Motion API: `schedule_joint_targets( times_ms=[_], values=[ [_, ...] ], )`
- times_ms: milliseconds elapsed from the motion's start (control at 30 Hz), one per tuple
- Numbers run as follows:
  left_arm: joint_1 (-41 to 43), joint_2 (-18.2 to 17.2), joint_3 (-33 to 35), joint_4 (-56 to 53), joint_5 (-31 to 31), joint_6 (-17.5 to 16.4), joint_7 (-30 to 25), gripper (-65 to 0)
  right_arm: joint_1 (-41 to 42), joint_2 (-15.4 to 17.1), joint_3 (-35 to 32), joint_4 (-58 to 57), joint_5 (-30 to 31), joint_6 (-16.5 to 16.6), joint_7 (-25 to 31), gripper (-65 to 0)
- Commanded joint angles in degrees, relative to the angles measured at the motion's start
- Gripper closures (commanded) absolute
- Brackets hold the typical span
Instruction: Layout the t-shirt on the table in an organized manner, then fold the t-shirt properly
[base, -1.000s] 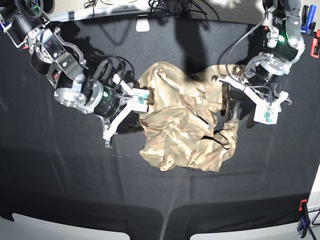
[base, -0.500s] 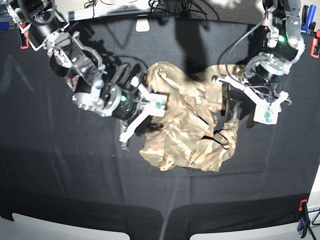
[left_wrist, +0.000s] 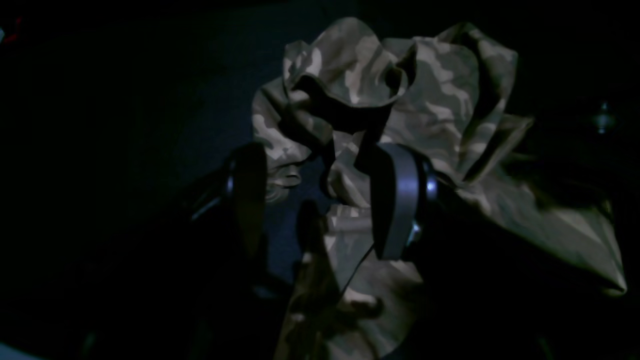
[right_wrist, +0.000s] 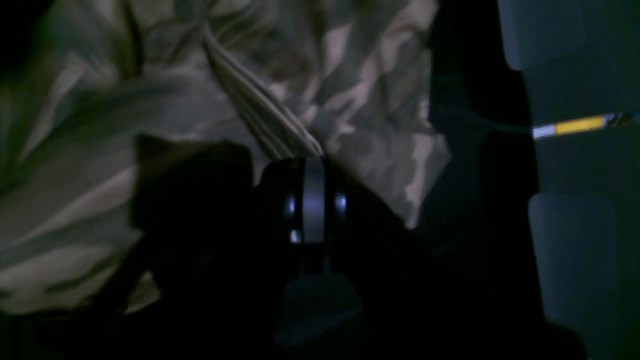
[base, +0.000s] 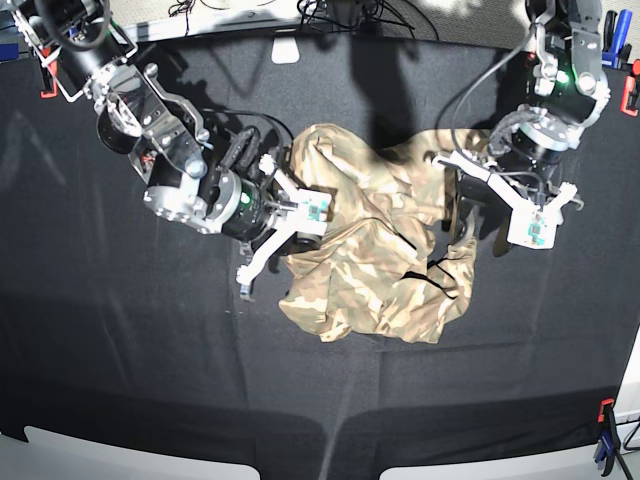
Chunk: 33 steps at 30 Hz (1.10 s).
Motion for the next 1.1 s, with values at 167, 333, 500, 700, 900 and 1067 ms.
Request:
schedule_joint_targets(
  times_ms=[167, 333, 500, 700, 900, 1067],
  values=[
    [-0.3, -0.2, 0.0, 1.1, -0.3, 0.1, -1.4, -31.1, 9.4, 0.0, 0.7, 0.9, 4.9, -15.8, -7.6, 0.0],
    [-0.3, -0.2, 0.0, 1.1, -0.3, 0.1, -1.4, -31.2, 16.7, 0.0, 0.7, 0.6, 4.9, -18.5, -9.5, 0.0],
    [-0.3, -0.2, 0.0, 1.1, -0.3, 0.1, -1.4, -31.2, 24.6, 0.0, 0.7, -6.5, 4.8, -20.8, -11.2, 0.0],
    [-0.3, -0.2, 0.0, 1.1, -0.3, 0.1, -1.4, -31.1, 35.7, 0.0, 0.7, -23.8, 4.9, -21.0, -9.0, 0.0],
    [-0.3, -0.2, 0.0, 1.1, -0.3, 0.1, -1.4, -31.1, 46.3, -2.9, 0.7, -41.0, 5.1, -21.4, -5.7, 0.0],
    [-0.3, -0.2, 0.0, 1.1, -0.3, 0.1, -1.4, -31.2, 53.0, -5.5, 0.7, -53.2, 5.1, -21.4, -3.6, 0.0]
  ],
)
